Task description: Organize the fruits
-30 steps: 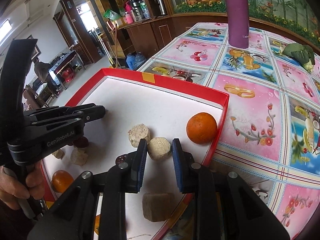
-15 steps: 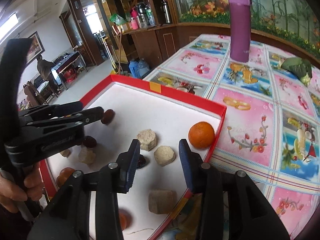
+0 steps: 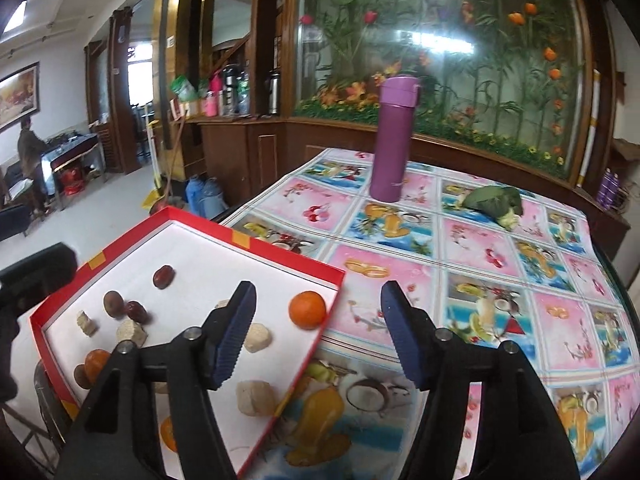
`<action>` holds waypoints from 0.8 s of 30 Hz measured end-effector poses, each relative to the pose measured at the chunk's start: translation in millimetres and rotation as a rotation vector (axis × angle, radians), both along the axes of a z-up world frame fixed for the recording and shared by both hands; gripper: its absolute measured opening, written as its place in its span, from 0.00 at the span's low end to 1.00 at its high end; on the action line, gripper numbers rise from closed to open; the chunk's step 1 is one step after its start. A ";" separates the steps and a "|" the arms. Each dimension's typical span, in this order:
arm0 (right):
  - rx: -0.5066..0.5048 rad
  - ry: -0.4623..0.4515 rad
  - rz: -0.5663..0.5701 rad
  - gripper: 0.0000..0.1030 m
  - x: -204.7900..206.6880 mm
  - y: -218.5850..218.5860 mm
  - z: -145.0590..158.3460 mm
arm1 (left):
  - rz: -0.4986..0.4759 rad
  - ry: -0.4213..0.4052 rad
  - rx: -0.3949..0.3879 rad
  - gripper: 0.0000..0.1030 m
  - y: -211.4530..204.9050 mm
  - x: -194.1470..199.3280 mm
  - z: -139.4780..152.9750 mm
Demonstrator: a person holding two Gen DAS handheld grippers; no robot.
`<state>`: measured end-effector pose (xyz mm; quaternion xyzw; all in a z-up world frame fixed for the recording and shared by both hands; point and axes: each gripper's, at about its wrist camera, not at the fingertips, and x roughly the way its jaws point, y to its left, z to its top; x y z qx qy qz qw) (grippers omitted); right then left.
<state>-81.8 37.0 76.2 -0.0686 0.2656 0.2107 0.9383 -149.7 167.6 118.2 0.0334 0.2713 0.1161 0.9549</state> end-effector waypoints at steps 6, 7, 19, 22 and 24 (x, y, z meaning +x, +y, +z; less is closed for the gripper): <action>-0.007 -0.034 -0.053 0.69 -24.0 -21.8 16.9 | 0.022 -0.075 0.058 1.00 -13.7 -25.3 9.6; -0.008 -0.041 -0.052 0.71 -28.9 -25.1 20.3 | 0.027 -0.100 0.065 1.00 -14.7 -30.1 11.4; -0.032 -0.125 -0.079 0.78 -89.5 -52.0 42.5 | 0.044 -0.134 0.004 1.00 -9.0 -61.1 13.2; -0.031 -0.140 -0.088 0.81 -98.9 -53.7 46.5 | 0.031 -0.113 -0.020 1.00 -7.4 -63.6 10.7; -0.028 -0.140 -0.093 0.81 -102.4 -53.2 47.8 | 0.040 -0.114 -0.005 1.00 -8.3 -66.2 9.8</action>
